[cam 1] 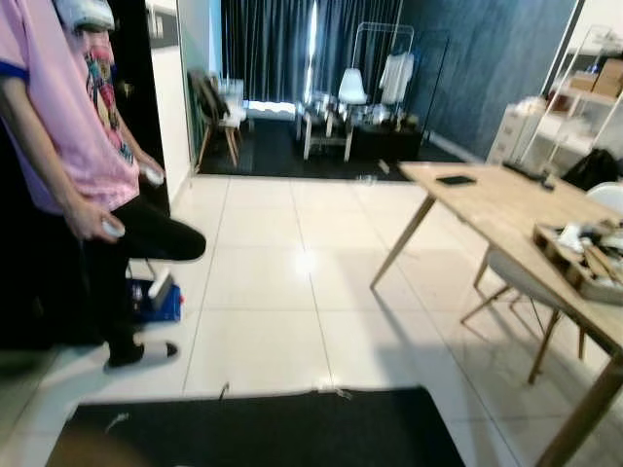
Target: Picking trash to rubbish bin
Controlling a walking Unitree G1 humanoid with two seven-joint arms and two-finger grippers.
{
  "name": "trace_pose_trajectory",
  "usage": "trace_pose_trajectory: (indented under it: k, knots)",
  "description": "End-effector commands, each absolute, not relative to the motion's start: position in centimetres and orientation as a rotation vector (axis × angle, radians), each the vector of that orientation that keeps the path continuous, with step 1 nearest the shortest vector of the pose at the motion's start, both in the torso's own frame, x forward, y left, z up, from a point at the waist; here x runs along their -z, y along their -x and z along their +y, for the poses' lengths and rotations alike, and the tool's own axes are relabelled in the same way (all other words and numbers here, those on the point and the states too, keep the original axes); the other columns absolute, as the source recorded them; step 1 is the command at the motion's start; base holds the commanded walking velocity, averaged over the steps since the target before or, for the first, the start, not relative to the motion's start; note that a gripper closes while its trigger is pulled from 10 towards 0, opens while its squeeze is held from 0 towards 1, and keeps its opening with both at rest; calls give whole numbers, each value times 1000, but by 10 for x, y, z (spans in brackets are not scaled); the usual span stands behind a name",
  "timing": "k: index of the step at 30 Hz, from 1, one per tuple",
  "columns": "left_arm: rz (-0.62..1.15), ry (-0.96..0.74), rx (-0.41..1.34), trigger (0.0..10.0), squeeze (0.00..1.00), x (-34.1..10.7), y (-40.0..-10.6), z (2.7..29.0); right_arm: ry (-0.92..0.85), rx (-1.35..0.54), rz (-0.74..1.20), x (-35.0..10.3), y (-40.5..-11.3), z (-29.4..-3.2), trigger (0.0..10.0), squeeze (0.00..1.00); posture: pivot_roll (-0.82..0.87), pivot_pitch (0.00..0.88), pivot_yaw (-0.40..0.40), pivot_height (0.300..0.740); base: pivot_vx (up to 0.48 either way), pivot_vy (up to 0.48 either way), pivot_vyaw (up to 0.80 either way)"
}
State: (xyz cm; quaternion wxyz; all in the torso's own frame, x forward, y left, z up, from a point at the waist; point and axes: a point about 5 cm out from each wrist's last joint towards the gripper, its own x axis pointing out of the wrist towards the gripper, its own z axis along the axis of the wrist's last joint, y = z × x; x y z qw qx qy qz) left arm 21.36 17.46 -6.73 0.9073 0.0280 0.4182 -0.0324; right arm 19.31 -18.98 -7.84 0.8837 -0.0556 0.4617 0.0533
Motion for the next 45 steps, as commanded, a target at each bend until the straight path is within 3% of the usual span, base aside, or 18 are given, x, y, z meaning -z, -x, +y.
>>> trace_pose_trajectory:
  k: [1,45]
  knots:
    - [874,-51,73,10000,0,69,-211,172,119,-87,976,79,-189,-197,10000,0,-143,78,-31,740,334,0,-625]
    - [879,-45,62,10000,0,69,-211,173,73,-50,984,79,-191,-200,10000,0,-132,89,-37,740,324,0,-788]
